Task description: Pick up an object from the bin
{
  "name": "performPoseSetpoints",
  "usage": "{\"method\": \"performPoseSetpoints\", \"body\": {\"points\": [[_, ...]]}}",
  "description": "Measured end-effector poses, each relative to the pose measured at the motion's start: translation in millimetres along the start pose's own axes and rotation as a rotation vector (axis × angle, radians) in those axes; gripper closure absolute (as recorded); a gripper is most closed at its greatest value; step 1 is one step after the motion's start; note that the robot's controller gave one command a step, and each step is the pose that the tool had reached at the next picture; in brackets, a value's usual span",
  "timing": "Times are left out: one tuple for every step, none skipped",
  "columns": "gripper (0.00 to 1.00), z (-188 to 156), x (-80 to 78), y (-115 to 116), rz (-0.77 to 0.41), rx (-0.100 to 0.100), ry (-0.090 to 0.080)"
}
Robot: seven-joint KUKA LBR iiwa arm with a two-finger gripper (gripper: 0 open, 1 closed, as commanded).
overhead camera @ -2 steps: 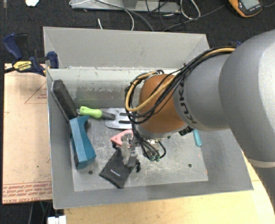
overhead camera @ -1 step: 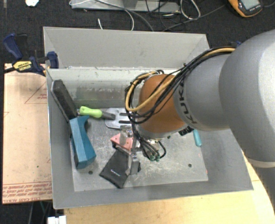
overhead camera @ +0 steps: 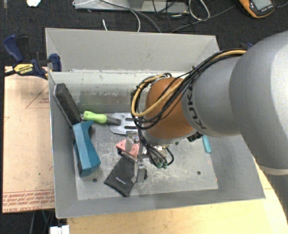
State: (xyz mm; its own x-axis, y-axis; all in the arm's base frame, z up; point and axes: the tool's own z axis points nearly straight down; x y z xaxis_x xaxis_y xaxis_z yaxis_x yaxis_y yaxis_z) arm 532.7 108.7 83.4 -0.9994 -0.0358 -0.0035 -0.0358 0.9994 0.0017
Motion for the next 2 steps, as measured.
{"method": "performPoseSetpoints", "body": {"points": [[1.00, -0.5, 6.5, 1.8, -0.073, 0.000, 0.000], [0.00, -0.5, 6.5, 1.8, -0.073, -0.001, 0.000]]}}
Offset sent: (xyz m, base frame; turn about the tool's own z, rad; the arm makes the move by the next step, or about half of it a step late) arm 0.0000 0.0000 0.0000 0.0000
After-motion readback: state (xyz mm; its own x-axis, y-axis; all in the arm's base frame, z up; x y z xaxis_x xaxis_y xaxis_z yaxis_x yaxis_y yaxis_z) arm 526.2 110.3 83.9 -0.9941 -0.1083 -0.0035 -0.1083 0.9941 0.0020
